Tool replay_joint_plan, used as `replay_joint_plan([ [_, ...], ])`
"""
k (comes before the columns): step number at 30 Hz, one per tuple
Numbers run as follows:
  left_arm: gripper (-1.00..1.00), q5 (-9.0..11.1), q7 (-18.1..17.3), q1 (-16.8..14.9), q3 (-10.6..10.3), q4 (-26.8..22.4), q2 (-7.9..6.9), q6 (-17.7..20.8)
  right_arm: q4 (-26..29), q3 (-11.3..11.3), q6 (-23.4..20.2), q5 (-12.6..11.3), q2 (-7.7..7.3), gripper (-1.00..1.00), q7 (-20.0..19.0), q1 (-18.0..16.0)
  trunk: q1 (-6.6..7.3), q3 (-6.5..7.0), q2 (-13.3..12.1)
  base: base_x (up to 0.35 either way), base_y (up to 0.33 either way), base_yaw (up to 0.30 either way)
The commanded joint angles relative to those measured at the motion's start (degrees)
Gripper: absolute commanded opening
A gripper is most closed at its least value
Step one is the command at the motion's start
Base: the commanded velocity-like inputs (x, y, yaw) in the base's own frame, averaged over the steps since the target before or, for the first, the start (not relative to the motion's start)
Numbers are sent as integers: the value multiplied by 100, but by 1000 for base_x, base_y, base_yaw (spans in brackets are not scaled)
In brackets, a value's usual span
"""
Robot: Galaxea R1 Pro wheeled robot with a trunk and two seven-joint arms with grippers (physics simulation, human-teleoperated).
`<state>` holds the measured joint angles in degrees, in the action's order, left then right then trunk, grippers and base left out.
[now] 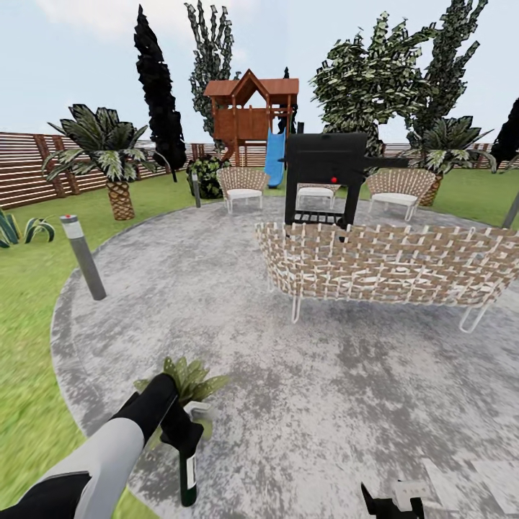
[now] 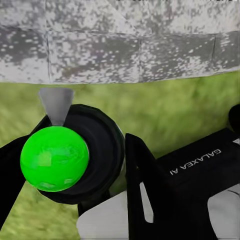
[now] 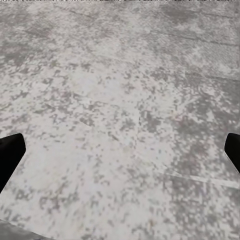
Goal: Pick up the pesticide atomizer in the garden and spray insectifuge to fully cover both potted plants in the garden.
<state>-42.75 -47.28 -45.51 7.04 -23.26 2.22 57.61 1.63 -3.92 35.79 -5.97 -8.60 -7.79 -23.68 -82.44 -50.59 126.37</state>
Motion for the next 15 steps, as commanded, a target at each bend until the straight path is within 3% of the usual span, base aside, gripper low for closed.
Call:
replay_joint_plan([
  [1,-100,-58,-44,-2,47,2,7,31,-5,-39,16,-62,-2,100,-30,-4,-1,-6,2,206,-90,0],
  [6,-100,-50,-52,-2,43,233,7,31,-5,-39,16,-62,-2,100,-30,-5,-1,-6,2,188,-79,0],
  [15,-100,-56,-74,-2,26,392,-9,31,-5,-39,16,-59,-3,100,-30,-5,-1,-6,2,11,-3,0],
])
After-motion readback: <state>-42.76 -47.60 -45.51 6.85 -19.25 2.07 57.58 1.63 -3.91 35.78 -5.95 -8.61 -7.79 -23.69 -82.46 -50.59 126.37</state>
